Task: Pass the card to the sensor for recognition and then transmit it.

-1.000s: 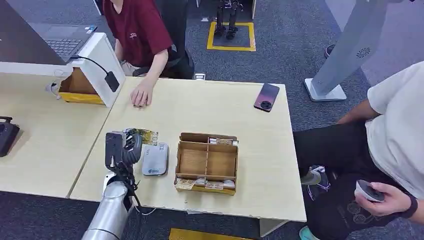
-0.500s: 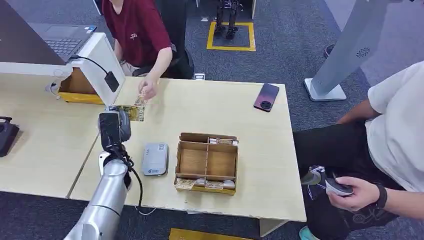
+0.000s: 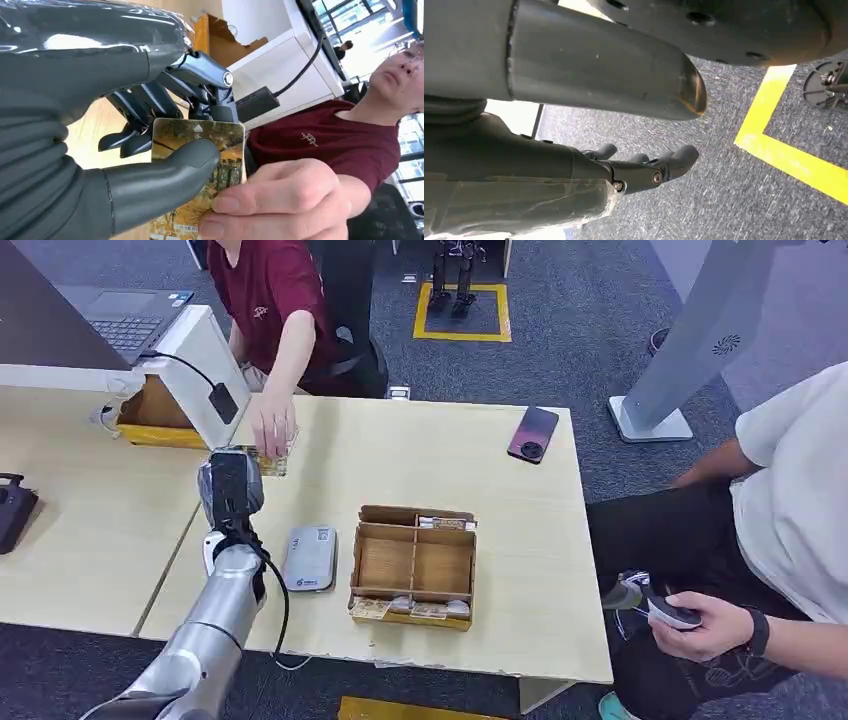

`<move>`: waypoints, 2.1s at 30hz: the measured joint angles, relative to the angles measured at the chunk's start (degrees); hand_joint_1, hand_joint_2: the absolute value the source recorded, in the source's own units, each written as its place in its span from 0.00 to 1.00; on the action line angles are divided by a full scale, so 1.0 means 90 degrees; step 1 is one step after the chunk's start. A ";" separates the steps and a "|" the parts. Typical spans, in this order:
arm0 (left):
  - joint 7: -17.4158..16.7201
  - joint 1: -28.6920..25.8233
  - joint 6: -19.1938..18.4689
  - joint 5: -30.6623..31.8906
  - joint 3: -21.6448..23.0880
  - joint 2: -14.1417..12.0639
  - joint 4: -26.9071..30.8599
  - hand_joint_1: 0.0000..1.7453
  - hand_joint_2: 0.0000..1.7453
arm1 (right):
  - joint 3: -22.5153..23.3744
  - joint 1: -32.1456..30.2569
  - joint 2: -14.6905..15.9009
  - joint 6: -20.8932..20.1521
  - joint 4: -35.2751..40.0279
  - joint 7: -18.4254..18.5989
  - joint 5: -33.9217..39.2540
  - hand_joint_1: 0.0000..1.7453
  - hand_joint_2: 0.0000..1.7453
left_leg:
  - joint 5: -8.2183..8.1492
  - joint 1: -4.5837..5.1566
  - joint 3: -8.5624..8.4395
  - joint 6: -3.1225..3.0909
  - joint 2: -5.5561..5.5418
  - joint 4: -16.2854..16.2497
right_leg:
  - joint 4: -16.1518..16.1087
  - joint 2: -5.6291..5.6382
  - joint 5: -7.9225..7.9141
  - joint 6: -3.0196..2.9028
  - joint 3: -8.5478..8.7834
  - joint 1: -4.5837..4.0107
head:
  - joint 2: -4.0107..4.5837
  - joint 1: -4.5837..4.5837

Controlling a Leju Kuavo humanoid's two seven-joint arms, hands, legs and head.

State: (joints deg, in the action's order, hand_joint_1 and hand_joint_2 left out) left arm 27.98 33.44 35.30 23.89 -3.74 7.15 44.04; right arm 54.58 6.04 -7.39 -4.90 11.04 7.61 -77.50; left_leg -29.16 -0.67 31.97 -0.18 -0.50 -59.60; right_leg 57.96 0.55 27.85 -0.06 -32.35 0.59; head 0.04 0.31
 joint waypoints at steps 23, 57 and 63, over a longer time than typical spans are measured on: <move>-0.0100 0.0029 -0.0662 -0.0519 -0.0056 0.0012 -0.0235 0.00 1.00 | -0.0010 -0.0004 -0.0019 0.0002 0.0000 0.0032 0.0000 0.00 0.00 | 0.0000 0.0000 0.0000 0.0000 0.0001 0.0000 | 0.0000 0.0000 0.0000 0.0000 -0.0001 0.0000 | 0.0000 0.0002; 0.1333 -0.3512 -0.3304 -0.0212 0.0717 -0.0437 0.5141 0.00 1.00 | 0.0338 -0.0159 -0.0015 0.0012 0.0005 -0.0240 0.0466 0.00 0.00 | -0.0006 0.0001 0.0012 0.0000 0.0015 0.0003 | -0.0002 0.0010 0.0006 0.0001 -0.0016 0.0001 | 0.0000 0.0000; 0.1314 -0.3855 -0.1320 0.1640 0.1282 -0.0529 0.5059 0.00 1.00 | 0.0345 -0.0151 -0.0015 0.0015 0.0005 -0.0253 0.0423 0.00 0.00 | -0.0005 0.0001 0.0012 -0.0001 0.0013 0.0002 | -0.0002 0.0008 0.0005 0.0001 -0.0016 0.0001 | 0.0000 0.0000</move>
State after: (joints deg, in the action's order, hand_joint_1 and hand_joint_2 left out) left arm 39.80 -1.26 23.42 38.65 7.80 2.38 89.57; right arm 57.68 4.68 -7.52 -4.76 11.08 5.33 -73.70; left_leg -29.21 -0.66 32.08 -0.18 -0.38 -59.57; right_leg 57.95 0.62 27.90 -0.05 -32.49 0.60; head 0.04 0.31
